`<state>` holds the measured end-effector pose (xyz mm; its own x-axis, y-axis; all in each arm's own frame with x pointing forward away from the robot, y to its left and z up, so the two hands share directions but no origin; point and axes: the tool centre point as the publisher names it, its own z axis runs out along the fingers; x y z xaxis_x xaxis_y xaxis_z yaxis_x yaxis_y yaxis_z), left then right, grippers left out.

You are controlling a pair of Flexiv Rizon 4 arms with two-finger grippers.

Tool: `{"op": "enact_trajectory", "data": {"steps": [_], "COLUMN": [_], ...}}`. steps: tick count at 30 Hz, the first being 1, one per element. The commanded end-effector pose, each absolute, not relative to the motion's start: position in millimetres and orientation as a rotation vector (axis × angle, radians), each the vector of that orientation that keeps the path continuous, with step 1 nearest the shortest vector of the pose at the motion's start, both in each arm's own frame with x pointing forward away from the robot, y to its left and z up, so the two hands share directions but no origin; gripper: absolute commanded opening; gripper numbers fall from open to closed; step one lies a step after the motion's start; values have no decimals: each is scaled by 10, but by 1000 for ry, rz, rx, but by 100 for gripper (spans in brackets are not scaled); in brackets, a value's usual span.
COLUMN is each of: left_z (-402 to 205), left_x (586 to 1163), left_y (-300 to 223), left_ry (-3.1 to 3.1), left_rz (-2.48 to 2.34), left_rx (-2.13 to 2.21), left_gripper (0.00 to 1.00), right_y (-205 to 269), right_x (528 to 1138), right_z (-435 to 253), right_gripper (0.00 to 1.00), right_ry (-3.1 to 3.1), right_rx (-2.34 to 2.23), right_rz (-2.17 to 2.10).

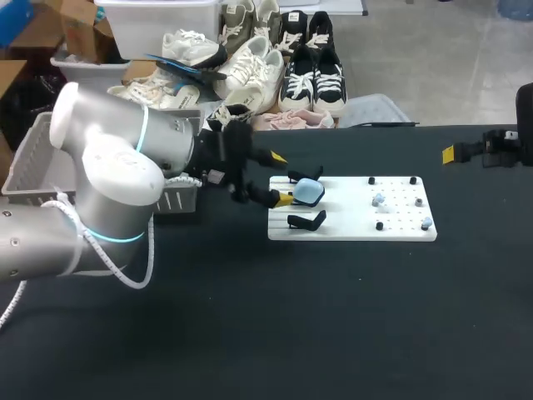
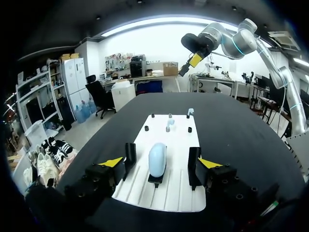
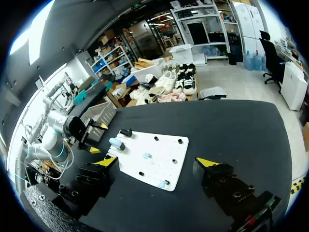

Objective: Pick up each earbud case from the left stands, insert the matching earbuds, close the lid, and place the case in the box.

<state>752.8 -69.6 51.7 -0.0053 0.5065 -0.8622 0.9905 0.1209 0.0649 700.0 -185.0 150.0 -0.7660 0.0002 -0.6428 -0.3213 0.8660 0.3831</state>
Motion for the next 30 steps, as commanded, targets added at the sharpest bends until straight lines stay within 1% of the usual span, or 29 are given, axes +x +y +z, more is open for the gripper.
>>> {"op": "enact_trajectory", "data": {"steps": [1, 30], "left_z": [445, 309], "left_x": [7564, 7660], "left_y": [-748, -925], "left_ry": [1601, 1603], "left_rz": [-801, -871], "left_rx": [1488, 1531], "left_gripper": [100, 100], "right_y": [-1851, -1851], "right_x": [7000, 7000], "right_z": [1500, 1500], "right_gripper": [100, 100], "right_ry": [2374, 2374], "right_rx": [-231, -231], "right_rz": [636, 636]}}
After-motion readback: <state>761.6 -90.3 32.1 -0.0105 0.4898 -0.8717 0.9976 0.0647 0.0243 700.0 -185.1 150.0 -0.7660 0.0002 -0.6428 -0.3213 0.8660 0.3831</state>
